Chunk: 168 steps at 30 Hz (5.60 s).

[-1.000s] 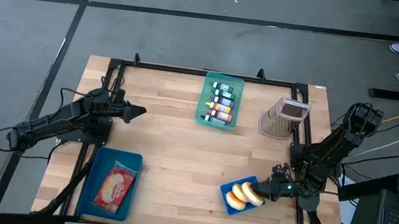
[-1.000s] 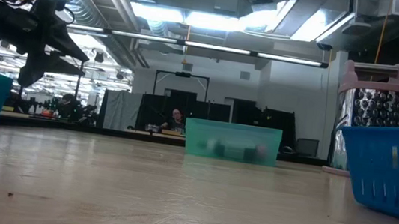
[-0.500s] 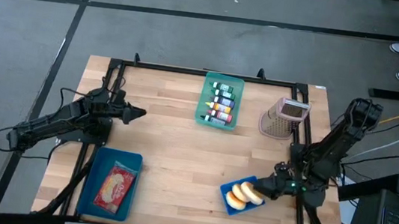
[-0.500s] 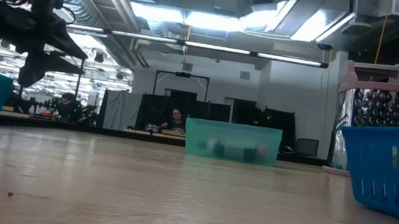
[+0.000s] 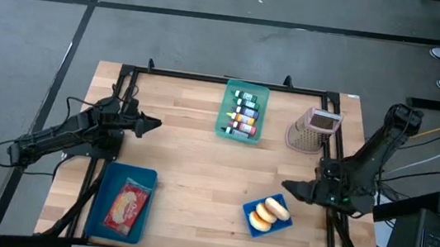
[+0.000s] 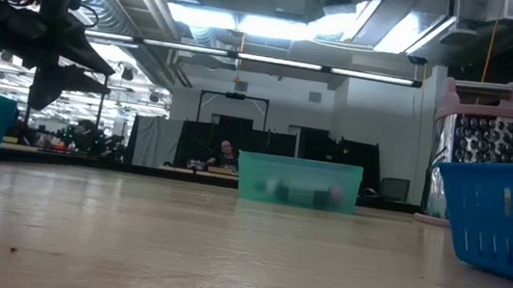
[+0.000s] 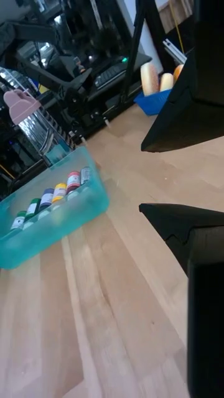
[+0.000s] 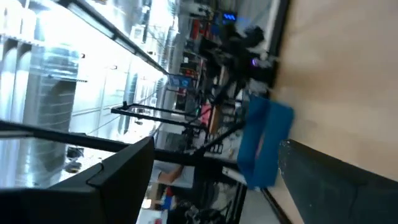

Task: Pick & Place Food Item
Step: Put the pink donut into the blue bin

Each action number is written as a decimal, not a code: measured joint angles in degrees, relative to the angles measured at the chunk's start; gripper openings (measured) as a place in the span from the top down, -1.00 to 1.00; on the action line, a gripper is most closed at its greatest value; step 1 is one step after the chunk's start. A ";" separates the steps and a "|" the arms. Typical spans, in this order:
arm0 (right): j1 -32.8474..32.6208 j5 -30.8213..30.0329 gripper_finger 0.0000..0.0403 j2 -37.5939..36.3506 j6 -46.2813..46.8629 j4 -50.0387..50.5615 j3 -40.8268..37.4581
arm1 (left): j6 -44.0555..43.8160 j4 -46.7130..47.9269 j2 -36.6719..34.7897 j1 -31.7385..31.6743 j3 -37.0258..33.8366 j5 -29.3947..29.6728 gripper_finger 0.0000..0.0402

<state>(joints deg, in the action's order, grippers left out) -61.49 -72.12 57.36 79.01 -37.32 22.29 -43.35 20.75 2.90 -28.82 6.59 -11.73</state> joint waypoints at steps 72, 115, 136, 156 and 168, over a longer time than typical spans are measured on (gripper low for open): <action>36.54 50.90 0.99 48.20 -28.75 68.29 95.97 | 30.79 -14.05 43.67 5.59 45.93 -21.08 0.31; 13.08 60.77 1.00 51.35 43.62 122.19 77.27 | 41.04 -2.55 58.42 11.65 46.93 -10.42 0.31; 14.85 58.69 1.00 38.35 43.07 114.99 63.27 | 37.09 -2.78 58.40 11.65 46.90 -12.15 0.31; 15.34 56.25 1.00 33.79 42.03 99.85 54.50 | 35.95 -2.71 58.38 11.65 46.88 -12.32 0.31; 15.28 59.52 1.00 33.31 42.44 106.60 54.04 | 36.49 -2.97 58.38 11.64 46.88 -12.22 0.31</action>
<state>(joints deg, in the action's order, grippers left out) -46.22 -12.60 90.67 121.46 69.28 76.34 -6.86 17.78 61.28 -17.18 53.47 -23.94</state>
